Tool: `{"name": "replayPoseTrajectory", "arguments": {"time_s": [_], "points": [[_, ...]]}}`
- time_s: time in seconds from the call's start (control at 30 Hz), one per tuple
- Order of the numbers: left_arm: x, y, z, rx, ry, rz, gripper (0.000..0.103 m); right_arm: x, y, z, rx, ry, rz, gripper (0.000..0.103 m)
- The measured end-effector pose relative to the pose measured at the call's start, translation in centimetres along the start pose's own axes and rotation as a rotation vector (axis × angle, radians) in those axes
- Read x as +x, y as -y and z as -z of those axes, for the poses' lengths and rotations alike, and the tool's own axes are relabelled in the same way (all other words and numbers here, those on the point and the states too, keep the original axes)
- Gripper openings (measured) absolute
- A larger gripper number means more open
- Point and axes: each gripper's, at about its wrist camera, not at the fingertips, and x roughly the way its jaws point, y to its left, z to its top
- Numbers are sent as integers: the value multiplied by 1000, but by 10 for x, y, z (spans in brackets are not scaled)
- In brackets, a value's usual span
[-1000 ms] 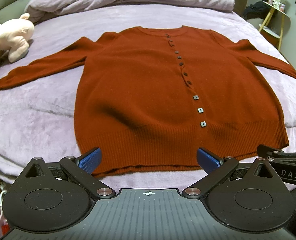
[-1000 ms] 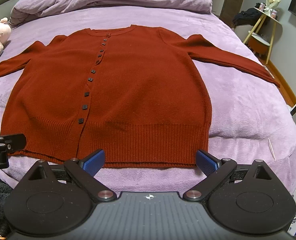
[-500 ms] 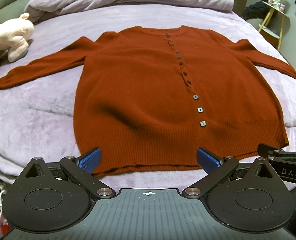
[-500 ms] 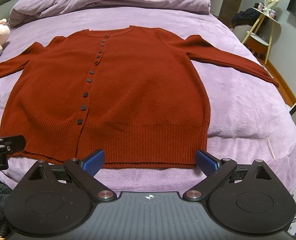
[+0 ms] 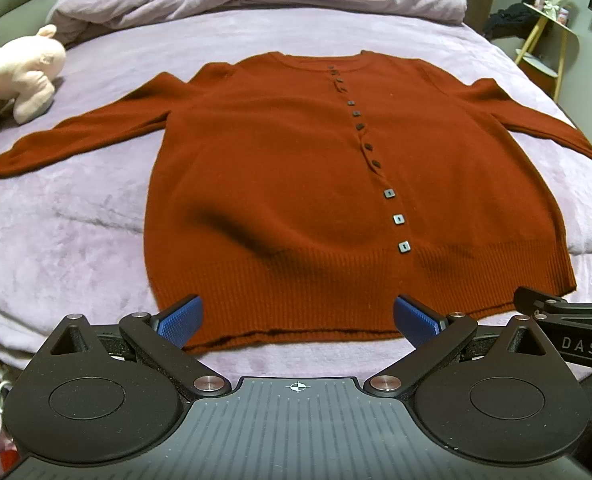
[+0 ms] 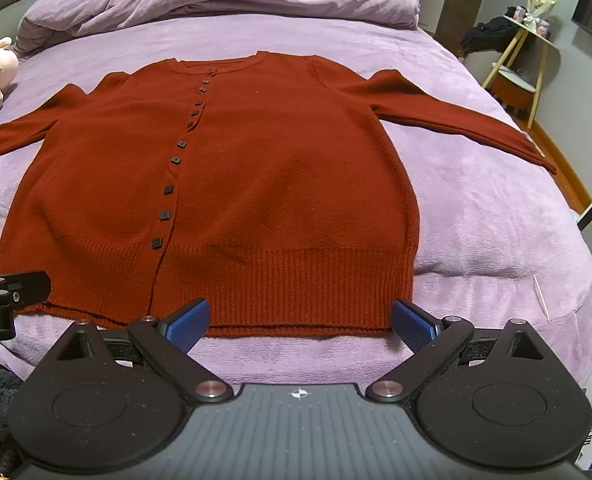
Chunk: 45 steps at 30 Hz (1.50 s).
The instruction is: Fold small clothes
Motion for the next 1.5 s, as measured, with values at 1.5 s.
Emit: {"name": "replayPoseTrajectory", "arguments": {"time_s": [1.5], "points": [[17,2,-2,21,-44,15,103,9,8,-4,37,15,-55,98]]}}
